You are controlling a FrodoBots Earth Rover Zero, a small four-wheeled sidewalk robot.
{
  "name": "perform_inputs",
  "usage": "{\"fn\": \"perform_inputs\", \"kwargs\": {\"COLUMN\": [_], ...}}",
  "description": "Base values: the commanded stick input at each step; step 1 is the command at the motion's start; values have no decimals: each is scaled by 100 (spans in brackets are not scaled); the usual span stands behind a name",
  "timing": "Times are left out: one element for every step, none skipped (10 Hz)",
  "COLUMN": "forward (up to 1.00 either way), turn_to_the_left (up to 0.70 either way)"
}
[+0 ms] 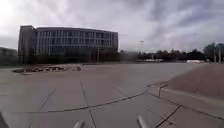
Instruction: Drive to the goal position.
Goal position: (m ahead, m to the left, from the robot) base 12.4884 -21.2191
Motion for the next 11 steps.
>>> {"fn": "perform_inputs", "kwargs": {"forward": [100, 100, 100, 100, 100, 100, 100, 100, 100, 100, 100], "turn_to_the_left": [0, 0, 0, 0, 0, 0, 0, 0, 0, 0, 0]}}
